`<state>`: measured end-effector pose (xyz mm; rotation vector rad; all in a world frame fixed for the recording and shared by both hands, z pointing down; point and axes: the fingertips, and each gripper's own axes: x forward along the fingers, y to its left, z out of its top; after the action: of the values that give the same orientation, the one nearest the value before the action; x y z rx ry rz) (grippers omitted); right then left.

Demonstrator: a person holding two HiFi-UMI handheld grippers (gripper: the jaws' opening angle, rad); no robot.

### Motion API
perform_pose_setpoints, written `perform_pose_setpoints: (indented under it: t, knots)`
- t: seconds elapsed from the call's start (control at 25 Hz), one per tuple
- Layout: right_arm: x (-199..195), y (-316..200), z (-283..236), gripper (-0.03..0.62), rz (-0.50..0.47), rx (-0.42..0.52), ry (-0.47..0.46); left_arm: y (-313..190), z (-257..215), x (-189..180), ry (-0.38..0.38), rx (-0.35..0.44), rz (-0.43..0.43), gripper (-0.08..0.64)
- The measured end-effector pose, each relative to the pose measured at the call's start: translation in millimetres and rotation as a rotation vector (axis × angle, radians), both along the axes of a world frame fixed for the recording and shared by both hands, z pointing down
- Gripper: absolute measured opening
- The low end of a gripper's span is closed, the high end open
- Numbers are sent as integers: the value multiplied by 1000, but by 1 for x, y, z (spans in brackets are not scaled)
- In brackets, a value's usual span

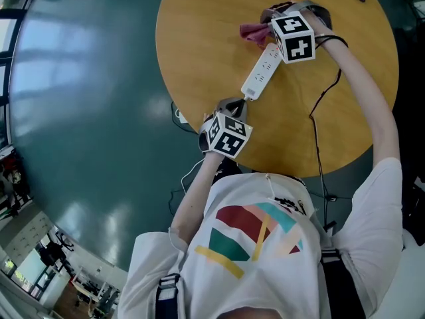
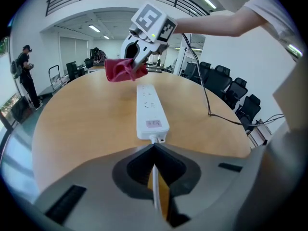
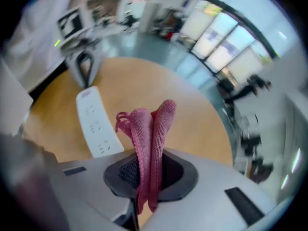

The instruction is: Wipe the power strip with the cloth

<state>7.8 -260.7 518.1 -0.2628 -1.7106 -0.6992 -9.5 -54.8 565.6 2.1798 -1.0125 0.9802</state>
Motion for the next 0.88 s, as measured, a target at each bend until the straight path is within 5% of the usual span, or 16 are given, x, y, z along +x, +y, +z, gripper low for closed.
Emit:
perform_pose_setpoints:
  t: [0.12,0.24,0.56,0.88]
  knots:
    - [11,-18,-4,40,513,-252,-212,0,0,3,-4,1,1,43]
    - [25,-18,-1,40,749,-404,-256,1,-1,3,-5,-1,-1,43]
    - [25,-1,5,38,894,-588,-283,2,-3,1,-20,8,-11,43]
    - [34,15,7,40,876,-561,-220,2,-4,1,-25,19,-20,43]
